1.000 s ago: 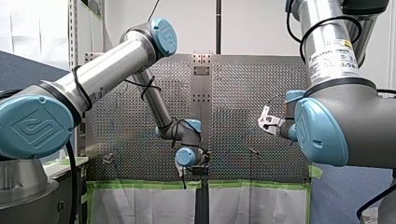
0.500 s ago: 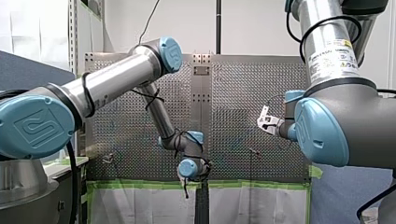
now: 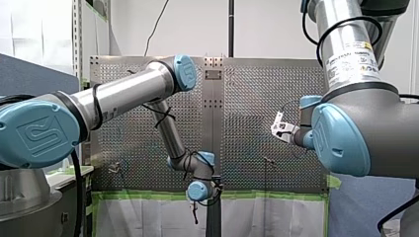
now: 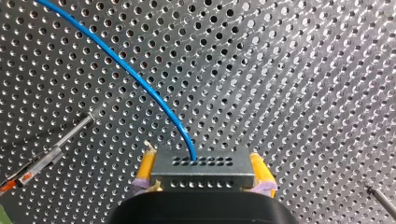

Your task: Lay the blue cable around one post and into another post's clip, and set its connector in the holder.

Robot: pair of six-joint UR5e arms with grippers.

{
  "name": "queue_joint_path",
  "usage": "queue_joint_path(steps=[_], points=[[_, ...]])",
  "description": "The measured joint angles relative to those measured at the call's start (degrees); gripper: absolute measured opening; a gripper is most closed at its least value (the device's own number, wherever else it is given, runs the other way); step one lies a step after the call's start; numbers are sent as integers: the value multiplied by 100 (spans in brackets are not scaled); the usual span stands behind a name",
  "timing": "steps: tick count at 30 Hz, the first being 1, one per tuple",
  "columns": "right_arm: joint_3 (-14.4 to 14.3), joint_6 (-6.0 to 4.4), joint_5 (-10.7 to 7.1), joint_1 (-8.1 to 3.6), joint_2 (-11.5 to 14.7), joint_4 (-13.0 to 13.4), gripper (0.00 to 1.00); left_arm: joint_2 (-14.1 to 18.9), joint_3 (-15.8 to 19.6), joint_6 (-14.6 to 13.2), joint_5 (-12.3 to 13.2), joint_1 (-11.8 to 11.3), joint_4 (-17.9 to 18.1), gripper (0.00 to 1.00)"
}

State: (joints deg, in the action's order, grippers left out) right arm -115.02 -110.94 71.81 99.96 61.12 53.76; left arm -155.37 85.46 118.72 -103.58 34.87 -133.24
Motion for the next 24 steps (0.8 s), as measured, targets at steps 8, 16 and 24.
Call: queue_joint_path(steps=[8, 16, 24], points=[[-1, 0, 1, 2, 1, 4, 0, 3, -152, 18, -69, -50, -123, 98], [0, 0, -6, 2, -2, 4, 0, -1, -207, -51, -136, -137, -41, 98], [0, 0, -3, 2, -5, 6, 0, 1, -300, -74, -140, -156, 8, 98]])
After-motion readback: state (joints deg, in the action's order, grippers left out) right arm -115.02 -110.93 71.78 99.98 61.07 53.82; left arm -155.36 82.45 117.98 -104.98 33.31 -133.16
